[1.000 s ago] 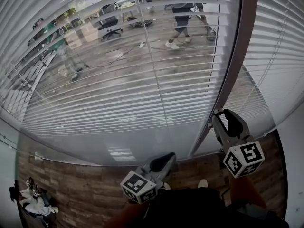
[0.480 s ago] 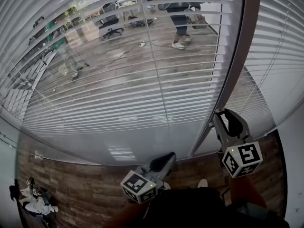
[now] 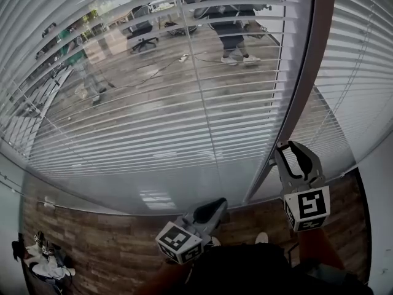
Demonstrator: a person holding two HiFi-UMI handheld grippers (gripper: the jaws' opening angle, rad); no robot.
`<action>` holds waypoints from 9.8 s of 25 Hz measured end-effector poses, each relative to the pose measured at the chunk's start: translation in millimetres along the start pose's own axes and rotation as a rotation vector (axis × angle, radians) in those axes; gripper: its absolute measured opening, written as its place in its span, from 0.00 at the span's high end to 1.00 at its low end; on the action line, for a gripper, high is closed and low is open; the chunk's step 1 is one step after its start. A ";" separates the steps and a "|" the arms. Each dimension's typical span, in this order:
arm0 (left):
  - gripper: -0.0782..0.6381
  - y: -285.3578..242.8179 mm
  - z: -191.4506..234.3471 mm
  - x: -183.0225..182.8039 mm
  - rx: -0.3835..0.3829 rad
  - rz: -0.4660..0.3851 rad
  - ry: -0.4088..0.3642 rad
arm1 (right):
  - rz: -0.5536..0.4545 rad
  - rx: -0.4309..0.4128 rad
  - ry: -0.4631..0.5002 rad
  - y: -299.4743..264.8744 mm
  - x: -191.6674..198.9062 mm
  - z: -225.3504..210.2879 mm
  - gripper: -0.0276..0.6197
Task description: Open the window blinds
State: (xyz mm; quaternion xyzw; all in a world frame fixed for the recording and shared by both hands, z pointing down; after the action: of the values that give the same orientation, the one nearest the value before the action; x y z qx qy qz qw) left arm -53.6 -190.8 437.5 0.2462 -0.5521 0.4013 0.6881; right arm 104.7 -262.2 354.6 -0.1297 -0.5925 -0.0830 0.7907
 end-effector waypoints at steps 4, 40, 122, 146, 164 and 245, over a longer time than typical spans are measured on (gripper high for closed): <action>0.89 -0.4 -0.8 4.4 0.007 0.005 0.008 | 0.021 0.028 0.091 -0.4 -2.0 4.4 0.73; 0.89 8.1 -4.1 9.9 0.025 0.010 0.012 | -0.110 -0.106 -0.453 9.2 -1.8 5.3 0.65; 0.89 -1.6 -3.5 -4.5 0.008 0.004 0.009 | -0.067 -0.074 -0.318 -1.7 -11.3 -9.9 0.72; 0.89 -0.6 -1.5 10.7 0.024 0.015 0.015 | 0.016 0.031 0.137 -3.4 -4.2 4.4 0.73; 0.89 5.1 5.5 19.7 0.021 0.005 -0.007 | -0.012 0.006 0.052 5.5 14.3 10.0 0.73; 0.89 97.8 -247.1 50.2 -0.120 -0.039 -0.068 | -0.104 -0.480 -0.343 303.2 51.8 93.5 0.92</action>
State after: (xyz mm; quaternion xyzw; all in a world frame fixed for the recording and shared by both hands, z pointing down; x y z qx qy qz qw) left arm 8.2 70.9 408.8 0.2284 -0.5934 0.3455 0.6902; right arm 120.2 56.1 396.6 -0.2945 -0.6868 -0.2381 0.6204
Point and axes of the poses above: the fingertips, and each gripper's own axes: y backward along the fingers, z to its left, x out of its underside, the point moved 1 cm from there along y, backward along the fingers, and after that the axes turned 2 degrees about -x, right-handed, at the moved point
